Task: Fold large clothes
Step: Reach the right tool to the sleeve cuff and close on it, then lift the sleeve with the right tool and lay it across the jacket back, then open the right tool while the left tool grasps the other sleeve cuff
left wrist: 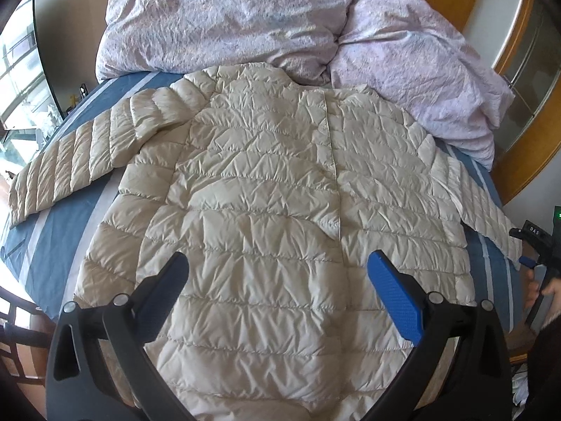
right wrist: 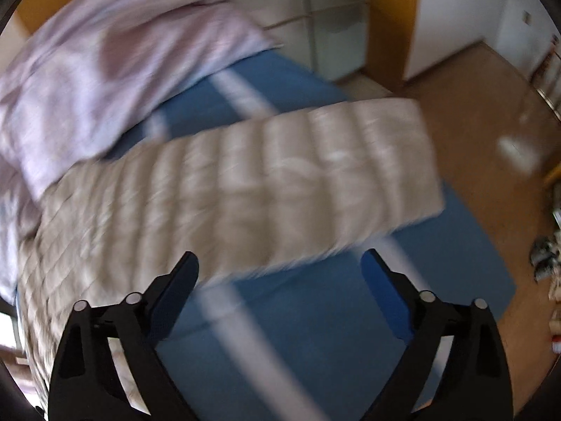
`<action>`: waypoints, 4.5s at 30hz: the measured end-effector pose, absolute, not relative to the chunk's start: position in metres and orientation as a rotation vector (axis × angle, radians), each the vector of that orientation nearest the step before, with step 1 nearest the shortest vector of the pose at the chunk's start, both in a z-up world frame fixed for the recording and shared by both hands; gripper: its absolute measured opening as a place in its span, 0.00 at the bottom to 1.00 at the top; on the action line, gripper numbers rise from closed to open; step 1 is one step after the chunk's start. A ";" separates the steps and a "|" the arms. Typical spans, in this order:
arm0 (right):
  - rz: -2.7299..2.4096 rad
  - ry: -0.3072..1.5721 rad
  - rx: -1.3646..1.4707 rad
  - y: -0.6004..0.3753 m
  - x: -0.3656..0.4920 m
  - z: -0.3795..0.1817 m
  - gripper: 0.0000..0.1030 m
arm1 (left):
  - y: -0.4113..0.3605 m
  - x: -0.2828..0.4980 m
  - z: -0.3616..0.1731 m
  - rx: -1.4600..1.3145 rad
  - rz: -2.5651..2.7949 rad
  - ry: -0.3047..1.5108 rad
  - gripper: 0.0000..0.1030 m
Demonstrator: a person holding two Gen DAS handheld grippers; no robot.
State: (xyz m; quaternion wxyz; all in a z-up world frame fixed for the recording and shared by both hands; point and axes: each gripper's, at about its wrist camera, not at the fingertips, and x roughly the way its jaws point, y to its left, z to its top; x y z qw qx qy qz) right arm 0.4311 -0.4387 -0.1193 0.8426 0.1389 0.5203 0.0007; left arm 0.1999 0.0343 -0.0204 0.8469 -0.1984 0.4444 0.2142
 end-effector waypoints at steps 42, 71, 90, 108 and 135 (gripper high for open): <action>0.141 1.004 0.315 -0.362 0.454 -0.065 0.06 | 0.084 0.206 -0.022 -0.381 0.421 0.910 0.98; 0.616 1.219 0.084 0.020 0.369 -0.099 0.07 | 0.193 0.142 -0.032 -0.494 0.555 0.904 0.98; 0.668 1.072 0.177 -0.003 0.383 -0.040 0.54 | 0.198 0.149 -0.036 -0.493 0.547 0.910 0.98; 0.477 1.156 -0.184 0.051 0.361 -0.122 0.56 | 0.238 0.119 -0.042 -0.541 0.666 0.905 0.98; 0.491 1.066 -0.244 0.056 0.351 -0.123 0.59 | 0.433 0.001 -0.083 -0.800 0.994 0.898 0.94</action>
